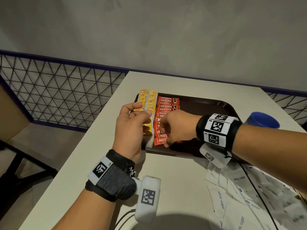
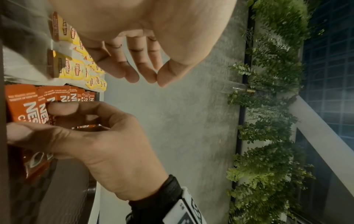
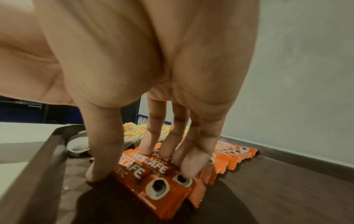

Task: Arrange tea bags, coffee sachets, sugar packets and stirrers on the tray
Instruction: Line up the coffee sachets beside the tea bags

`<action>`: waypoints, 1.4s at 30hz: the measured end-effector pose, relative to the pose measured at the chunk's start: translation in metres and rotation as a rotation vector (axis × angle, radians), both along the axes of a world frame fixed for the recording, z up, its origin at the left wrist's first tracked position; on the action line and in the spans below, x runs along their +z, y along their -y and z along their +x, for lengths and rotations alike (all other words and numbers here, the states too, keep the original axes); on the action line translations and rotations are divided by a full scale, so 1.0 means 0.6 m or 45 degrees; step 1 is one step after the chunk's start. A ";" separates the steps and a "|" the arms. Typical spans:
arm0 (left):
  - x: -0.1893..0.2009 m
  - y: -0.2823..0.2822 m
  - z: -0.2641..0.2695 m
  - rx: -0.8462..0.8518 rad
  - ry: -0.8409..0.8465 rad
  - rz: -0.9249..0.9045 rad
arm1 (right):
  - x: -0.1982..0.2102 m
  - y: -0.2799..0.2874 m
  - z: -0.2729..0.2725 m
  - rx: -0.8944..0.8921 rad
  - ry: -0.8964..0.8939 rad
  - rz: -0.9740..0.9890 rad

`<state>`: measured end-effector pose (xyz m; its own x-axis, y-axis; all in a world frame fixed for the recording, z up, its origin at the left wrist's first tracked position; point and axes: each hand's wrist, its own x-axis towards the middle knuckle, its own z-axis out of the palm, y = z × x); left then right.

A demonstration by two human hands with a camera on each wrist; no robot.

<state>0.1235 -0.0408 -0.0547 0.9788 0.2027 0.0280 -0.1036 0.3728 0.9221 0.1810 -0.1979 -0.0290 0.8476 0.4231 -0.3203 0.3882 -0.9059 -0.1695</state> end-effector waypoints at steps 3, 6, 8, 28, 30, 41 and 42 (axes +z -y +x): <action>0.000 -0.001 0.001 0.009 0.000 -0.019 | -0.001 0.000 0.001 -0.026 -0.021 0.030; -0.002 -0.001 0.003 0.013 -0.003 -0.019 | -0.001 0.000 0.003 -0.053 -0.017 0.068; -0.002 -0.001 0.002 0.009 -0.004 -0.017 | -0.002 -0.002 0.005 -0.062 -0.008 0.087; -0.003 -0.001 0.002 -0.006 -0.007 0.000 | 0.018 0.076 -0.001 -0.354 -0.036 0.242; -0.004 -0.002 0.002 -0.004 -0.008 0.001 | 0.017 0.078 0.004 -0.419 0.026 0.295; -0.002 0.000 0.002 -0.014 -0.010 -0.001 | 0.012 0.076 0.009 -0.532 -0.067 0.409; -0.003 -0.001 0.002 -0.014 -0.011 0.001 | 0.011 0.076 0.009 -0.523 -0.062 0.403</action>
